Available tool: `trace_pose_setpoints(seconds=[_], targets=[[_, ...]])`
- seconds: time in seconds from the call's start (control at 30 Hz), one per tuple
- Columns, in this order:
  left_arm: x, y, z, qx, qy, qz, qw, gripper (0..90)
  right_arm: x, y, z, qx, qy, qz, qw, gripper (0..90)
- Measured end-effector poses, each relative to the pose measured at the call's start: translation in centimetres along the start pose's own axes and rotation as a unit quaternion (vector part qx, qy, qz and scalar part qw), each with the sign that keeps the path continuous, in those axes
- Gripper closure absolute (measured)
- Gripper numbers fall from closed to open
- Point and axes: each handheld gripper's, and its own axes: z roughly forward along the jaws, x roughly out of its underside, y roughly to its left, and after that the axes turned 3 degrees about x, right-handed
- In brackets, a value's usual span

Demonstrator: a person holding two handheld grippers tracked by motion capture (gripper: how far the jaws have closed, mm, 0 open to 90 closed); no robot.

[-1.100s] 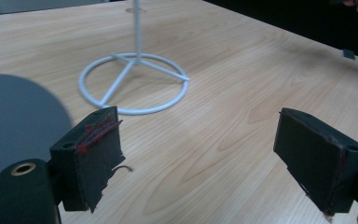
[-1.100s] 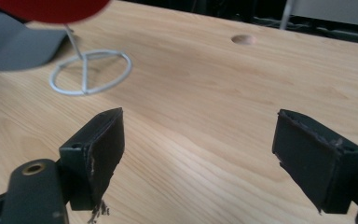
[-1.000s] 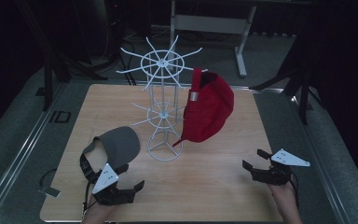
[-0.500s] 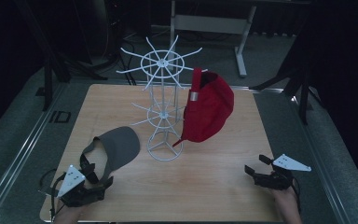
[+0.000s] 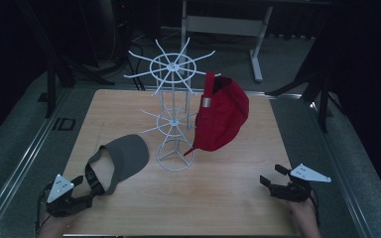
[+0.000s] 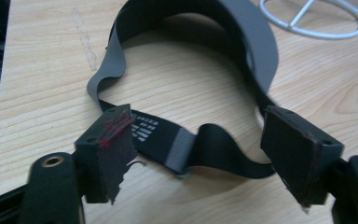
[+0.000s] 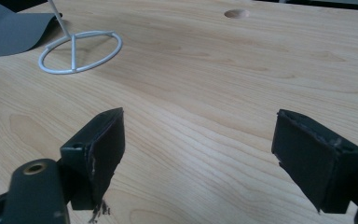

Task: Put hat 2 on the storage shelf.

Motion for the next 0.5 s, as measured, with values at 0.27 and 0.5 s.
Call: trace_pose_setpoints(seconds=[0.27,0.5], targets=[[-0.2,0.9,2.0,0.034,0.049,0.025,0.9979,30.0,0.3,0.0,0.1,-0.001,0.001,0.003,1.0000,17.1],[-0.6,1.0,2.9,0.044,0.083,0.045,0.9946,33.4,0.4,-0.1,0.0,0.001,0.004,0.004,1.0000,17.1]])
